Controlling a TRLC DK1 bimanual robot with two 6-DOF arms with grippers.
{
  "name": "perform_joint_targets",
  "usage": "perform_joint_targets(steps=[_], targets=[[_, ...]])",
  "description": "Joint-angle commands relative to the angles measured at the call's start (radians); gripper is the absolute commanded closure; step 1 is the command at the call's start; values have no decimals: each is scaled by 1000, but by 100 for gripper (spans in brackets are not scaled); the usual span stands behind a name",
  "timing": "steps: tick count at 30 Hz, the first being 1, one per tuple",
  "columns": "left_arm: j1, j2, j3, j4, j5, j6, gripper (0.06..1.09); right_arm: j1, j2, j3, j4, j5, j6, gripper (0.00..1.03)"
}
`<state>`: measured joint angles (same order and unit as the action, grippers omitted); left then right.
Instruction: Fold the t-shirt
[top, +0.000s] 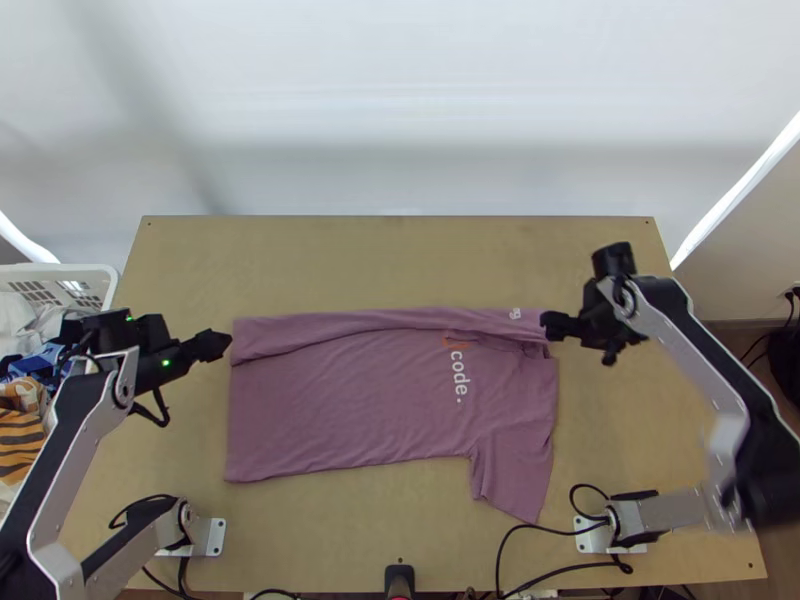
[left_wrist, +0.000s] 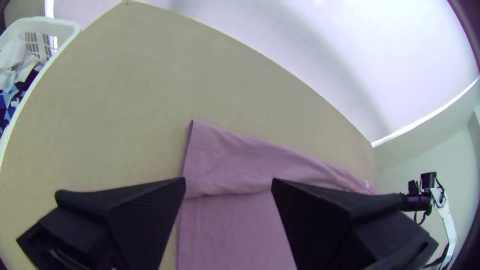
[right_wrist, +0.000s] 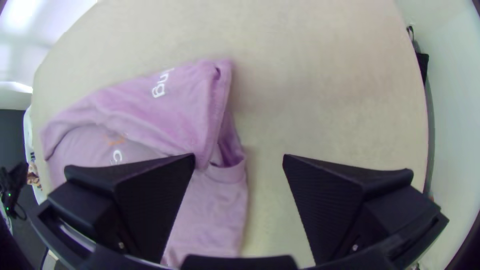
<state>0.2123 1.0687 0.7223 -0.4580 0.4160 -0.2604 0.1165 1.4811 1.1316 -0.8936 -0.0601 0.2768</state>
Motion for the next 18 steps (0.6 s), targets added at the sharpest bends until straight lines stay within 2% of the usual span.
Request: perform_joint_targets(steps=[1, 2, 4, 6, 9, 14, 18], targets=[[48, -13, -23, -34, 15, 36, 13, 23, -191, -84, -48, -1, 24, 12], [62, -12, -15, -56, 15, 59, 13, 28, -246, -113, -74, -14, 68, 12], [71, -12, 2, -99, 15, 81, 13, 26, -335, -155, -153, -89, 137, 4], [71, -21, 14, -142, 14, 108, 13, 28, -367, -182, -268, -164, 187, 5], [68, -44, 19, -171, 15, 110, 13, 69, -387, -237, -406, -188, 197, 5], [58, -59, 31, -191, 15, 98, 13, 98, -409, -369, -392, -219, 177, 8], [53, -69, 48, -208, 15, 95, 13, 132, -398, -428, -292, -231, 177, 23]])
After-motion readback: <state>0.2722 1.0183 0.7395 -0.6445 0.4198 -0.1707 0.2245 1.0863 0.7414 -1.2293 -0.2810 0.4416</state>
